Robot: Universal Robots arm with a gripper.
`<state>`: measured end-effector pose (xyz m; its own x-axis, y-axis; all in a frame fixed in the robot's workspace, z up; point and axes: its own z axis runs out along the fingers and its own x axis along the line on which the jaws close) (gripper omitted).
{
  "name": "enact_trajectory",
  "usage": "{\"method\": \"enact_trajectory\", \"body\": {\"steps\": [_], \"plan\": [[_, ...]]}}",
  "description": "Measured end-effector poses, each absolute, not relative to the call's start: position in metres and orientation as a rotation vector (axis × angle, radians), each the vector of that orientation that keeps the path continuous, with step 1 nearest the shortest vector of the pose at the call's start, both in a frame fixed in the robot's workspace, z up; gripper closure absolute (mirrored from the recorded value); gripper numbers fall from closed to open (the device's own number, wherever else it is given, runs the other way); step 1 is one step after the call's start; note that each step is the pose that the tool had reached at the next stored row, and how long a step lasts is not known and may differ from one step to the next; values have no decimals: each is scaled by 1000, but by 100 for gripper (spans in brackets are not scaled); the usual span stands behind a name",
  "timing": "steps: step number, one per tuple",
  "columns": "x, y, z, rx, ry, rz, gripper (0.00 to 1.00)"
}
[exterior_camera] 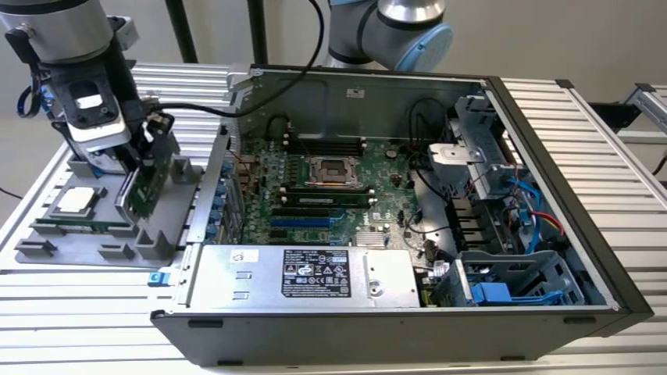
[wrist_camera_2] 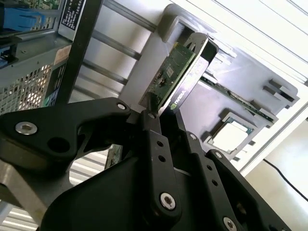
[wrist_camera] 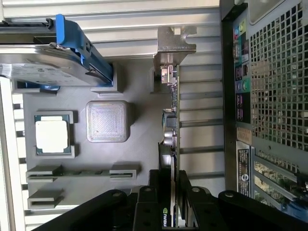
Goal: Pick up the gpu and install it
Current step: 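Pick up the gpu and move the gpu toward the slot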
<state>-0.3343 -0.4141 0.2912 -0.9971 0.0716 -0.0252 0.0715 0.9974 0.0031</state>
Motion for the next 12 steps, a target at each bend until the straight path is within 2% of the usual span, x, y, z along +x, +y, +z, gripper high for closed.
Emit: {"method": "enact_trajectory", "body": {"steps": [12], "plan": [[-334, -414, 305, 111, 3114, 3, 100]]}}
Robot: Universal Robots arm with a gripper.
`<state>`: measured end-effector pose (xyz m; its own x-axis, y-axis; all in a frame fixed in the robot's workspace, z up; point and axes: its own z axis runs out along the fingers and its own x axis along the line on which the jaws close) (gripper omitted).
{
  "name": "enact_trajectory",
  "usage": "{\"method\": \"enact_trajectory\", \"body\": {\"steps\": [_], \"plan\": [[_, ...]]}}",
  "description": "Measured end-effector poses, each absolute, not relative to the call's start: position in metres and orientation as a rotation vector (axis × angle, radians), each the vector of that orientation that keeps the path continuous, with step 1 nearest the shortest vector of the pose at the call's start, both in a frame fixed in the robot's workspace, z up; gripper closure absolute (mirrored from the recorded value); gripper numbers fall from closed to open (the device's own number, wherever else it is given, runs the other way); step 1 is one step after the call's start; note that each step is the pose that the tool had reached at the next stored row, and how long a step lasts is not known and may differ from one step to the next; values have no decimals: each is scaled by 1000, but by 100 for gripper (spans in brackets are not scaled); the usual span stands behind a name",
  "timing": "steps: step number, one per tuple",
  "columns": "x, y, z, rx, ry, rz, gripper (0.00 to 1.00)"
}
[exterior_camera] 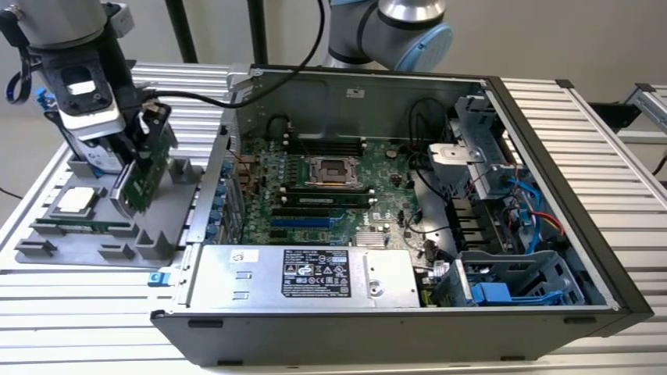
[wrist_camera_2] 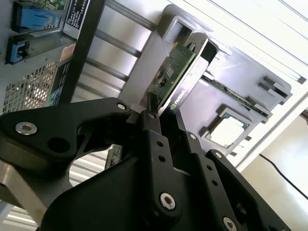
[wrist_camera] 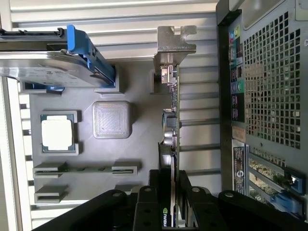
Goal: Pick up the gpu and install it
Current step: 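Pick up the gpu and move the gpu toward the slot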
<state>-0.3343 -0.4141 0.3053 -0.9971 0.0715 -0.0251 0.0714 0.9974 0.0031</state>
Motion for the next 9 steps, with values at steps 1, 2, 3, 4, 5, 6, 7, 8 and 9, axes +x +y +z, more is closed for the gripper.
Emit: {"method": "enact_trajectory", "body": {"steps": [1, 2, 3, 4, 5, 6, 7, 8, 9], "plan": [[-334, -414, 306, 111, 3114, 3, 100], [-334, -414, 308, 111, 3114, 4, 100], [-334, -414, 309, 111, 3114, 3, 100], [-334, -414, 310, 111, 3114, 3, 100], [-334, -414, 311, 111, 3114, 3, 100], [-334, -414, 312, 111, 3114, 3, 100], [-334, -414, 313, 111, 3114, 3, 100], [-334, -414, 314, 111, 3114, 4, 100], [-334, -414, 316, 111, 3114, 4, 100]]}}
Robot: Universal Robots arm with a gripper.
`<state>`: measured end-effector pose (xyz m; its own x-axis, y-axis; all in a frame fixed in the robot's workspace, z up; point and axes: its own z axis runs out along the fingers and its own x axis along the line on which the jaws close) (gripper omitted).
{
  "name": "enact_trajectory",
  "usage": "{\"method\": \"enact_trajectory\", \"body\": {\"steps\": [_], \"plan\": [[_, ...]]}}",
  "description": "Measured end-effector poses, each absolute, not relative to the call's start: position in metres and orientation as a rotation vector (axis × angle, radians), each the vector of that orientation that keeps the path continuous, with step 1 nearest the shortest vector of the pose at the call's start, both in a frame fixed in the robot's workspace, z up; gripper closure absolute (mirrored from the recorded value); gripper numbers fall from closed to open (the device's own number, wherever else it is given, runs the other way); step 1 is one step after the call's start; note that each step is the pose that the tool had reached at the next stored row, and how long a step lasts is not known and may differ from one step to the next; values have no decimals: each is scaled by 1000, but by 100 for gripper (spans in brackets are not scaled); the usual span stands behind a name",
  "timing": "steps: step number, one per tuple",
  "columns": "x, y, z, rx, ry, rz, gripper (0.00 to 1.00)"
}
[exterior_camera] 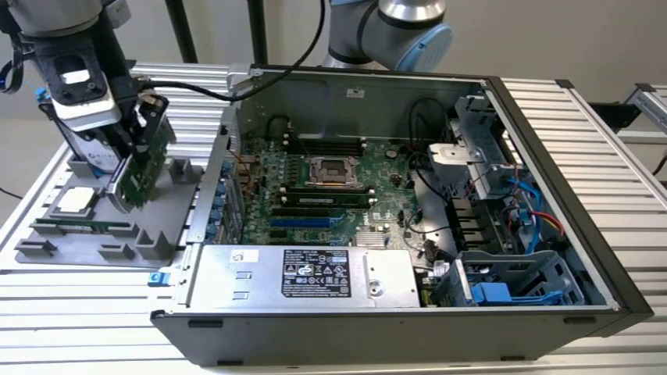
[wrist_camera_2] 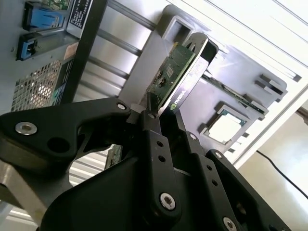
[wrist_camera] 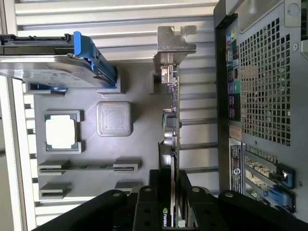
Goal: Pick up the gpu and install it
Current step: 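Pick up the gpu and move the gpu toward the slot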
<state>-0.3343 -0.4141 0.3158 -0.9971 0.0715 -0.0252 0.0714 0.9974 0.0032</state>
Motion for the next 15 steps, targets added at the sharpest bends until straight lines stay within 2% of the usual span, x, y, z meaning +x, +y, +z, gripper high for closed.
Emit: {"method": "enact_trajectory", "body": {"steps": [15], "plan": [[-334, -414, 332, 111, 3114, 3, 100]]}}
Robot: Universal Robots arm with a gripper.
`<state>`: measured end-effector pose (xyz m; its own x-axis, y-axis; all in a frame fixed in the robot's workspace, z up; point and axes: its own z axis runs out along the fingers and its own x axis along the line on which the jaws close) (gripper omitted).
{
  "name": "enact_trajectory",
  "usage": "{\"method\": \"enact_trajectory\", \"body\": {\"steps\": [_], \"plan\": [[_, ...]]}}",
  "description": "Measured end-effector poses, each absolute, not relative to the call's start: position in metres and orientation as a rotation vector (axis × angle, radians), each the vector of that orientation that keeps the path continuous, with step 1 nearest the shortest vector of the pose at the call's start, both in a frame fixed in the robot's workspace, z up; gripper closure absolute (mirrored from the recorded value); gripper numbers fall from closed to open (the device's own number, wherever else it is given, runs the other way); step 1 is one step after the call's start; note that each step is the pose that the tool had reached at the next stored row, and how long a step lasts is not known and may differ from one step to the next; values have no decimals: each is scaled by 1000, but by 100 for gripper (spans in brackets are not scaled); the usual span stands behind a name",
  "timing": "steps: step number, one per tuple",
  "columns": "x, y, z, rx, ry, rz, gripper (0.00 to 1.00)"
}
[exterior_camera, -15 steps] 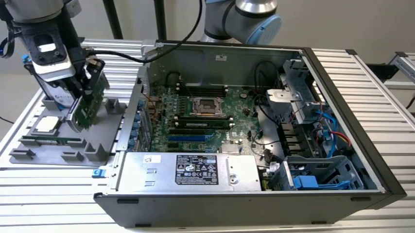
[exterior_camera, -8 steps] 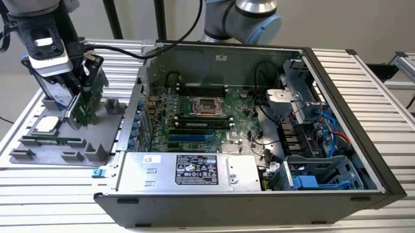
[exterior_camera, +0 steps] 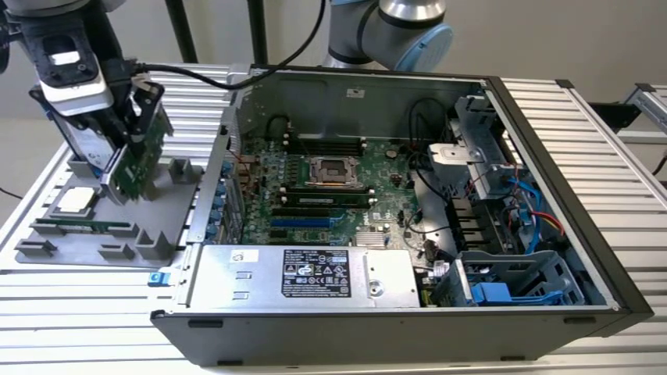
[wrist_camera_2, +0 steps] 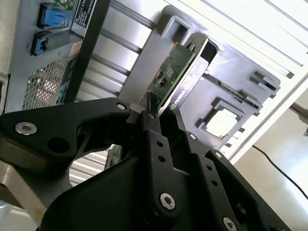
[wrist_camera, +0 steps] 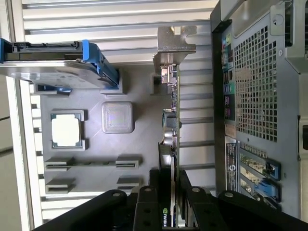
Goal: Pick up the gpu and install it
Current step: 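Pick up the gpu and move the gpu toward the slot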
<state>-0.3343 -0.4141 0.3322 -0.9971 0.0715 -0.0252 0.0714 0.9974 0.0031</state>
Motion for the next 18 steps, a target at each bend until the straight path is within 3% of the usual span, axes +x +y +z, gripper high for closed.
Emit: {"method": "enact_trajectory", "body": {"steps": [18], "plan": [[-334, -414, 352, 111, 3114, 4, 100]]}}
